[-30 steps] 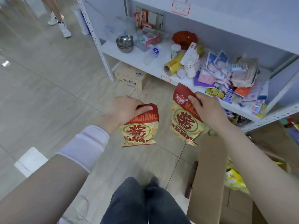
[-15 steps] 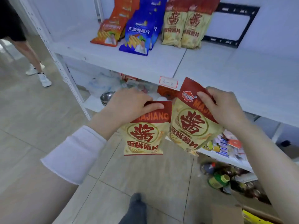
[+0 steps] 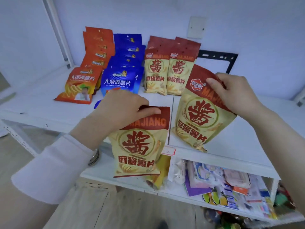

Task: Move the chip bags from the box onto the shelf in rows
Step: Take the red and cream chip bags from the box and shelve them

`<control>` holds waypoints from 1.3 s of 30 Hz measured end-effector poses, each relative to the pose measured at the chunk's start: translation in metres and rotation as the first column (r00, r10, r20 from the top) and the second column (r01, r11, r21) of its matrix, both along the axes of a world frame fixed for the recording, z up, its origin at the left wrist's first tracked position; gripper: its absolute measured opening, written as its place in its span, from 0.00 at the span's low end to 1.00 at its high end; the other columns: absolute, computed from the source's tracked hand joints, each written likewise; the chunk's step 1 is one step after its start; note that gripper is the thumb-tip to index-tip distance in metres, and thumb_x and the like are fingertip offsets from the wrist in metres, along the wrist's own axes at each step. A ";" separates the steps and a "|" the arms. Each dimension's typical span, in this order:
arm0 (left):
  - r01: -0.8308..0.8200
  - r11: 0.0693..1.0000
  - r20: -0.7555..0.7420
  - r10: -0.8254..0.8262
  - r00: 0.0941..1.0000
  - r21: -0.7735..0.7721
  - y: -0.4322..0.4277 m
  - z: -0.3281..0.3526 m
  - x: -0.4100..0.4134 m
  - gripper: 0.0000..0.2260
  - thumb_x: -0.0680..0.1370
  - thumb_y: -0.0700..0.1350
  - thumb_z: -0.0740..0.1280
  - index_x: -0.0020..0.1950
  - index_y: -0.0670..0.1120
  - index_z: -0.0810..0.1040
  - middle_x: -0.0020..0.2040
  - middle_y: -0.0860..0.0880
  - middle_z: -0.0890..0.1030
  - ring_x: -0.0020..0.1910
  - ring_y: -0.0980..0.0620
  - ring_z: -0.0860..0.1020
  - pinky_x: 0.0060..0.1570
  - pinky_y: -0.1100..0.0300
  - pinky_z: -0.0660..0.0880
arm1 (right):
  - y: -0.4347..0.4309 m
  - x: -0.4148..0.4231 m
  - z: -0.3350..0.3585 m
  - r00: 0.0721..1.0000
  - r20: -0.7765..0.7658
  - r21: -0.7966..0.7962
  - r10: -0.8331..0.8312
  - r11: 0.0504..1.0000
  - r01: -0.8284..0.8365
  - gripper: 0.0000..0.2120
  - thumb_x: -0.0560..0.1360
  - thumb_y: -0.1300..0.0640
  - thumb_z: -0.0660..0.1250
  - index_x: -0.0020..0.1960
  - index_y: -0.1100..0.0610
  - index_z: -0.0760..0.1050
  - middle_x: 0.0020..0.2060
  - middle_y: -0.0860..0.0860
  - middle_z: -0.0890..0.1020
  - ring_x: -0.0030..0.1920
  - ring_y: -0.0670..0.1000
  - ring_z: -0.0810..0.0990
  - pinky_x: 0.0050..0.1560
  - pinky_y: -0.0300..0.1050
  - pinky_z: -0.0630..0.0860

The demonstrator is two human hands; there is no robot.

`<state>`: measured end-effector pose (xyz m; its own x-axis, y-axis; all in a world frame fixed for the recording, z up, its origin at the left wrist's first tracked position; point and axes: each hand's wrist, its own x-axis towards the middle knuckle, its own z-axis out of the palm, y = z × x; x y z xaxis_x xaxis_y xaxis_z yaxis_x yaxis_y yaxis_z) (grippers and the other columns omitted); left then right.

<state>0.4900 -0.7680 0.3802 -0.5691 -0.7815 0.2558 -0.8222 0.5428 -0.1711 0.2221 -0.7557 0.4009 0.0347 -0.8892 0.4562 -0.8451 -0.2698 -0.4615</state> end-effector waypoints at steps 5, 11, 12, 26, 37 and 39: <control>0.025 0.999 -0.030 -0.025 0.999 -0.021 -0.058 0.024 -0.014 0.33 0.61 0.71 0.35 0.41 0.53 0.71 0.35 0.53 0.76 0.35 0.54 0.74 0.35 0.59 0.72 | -0.076 -0.023 0.006 1.000 -0.018 -0.018 0.011 1.000 -0.011 0.16 0.78 0.48 0.58 0.33 0.50 0.67 0.28 0.46 0.74 0.28 0.43 0.72 0.26 0.28 0.65; 0.063 0.998 -0.068 -0.065 0.996 -0.026 -0.136 0.044 -0.044 0.21 0.62 0.71 0.38 0.32 0.58 0.59 0.31 0.56 0.71 0.33 0.56 0.72 0.33 0.59 0.71 | -0.173 -0.051 0.009 0.991 -0.018 0.001 0.133 0.991 -0.133 0.15 0.78 0.48 0.58 0.41 0.58 0.74 0.32 0.45 0.77 0.32 0.41 0.75 0.30 0.28 0.68; 0.074 0.996 -0.096 -0.077 0.992 -0.041 -0.149 0.043 -0.047 0.20 0.64 0.71 0.39 0.31 0.59 0.59 0.30 0.56 0.71 0.31 0.56 0.71 0.32 0.59 0.70 | -0.189 -0.054 0.009 0.987 -0.024 0.011 0.160 0.987 -0.160 0.16 0.78 0.48 0.58 0.42 0.60 0.74 0.33 0.46 0.78 0.33 0.44 0.76 0.30 0.29 0.69; 0.140 0.990 -0.154 -0.139 0.978 -0.005 -0.314 0.013 -0.090 0.39 0.65 0.75 0.40 0.45 0.49 0.80 0.35 0.52 0.78 0.33 0.55 0.74 0.32 0.59 0.70 | -0.337 -0.082 -0.016 0.969 -0.139 0.027 0.203 0.979 -0.201 0.18 0.76 0.50 0.63 0.30 0.46 0.62 0.25 0.42 0.69 0.28 0.36 0.72 0.29 0.30 0.65; 0.200 0.977 -0.079 -0.205 0.976 -0.075 -0.424 -0.019 -0.116 0.20 0.77 0.63 0.53 0.44 0.47 0.73 0.36 0.53 0.74 0.36 0.51 0.75 0.31 0.60 0.68 | -0.382 -0.082 -0.042 0.946 -0.317 -0.116 0.065 0.988 -0.106 0.20 0.75 0.49 0.66 0.33 0.53 0.59 0.26 0.40 0.61 0.31 0.50 0.65 0.32 0.42 0.61; 0.219 0.972 -0.081 -0.226 0.971 -0.089 -0.434 -0.029 -0.118 0.20 0.77 0.62 0.54 0.46 0.46 0.73 0.39 0.51 0.77 0.38 0.50 0.78 0.33 0.59 0.70 | -0.388 -0.084 -0.050 0.953 -0.300 -0.126 0.042 0.989 -0.083 0.19 0.75 0.48 0.66 0.33 0.53 0.60 0.25 0.40 0.61 0.31 0.50 0.66 0.32 0.43 0.61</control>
<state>0.3717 -1.2023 0.3513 -0.6984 -0.6128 0.3698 -0.6961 0.7017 -0.1518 0.1386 -1.1436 0.3513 0.2401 -0.8114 0.5329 -0.9173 -0.3692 -0.1489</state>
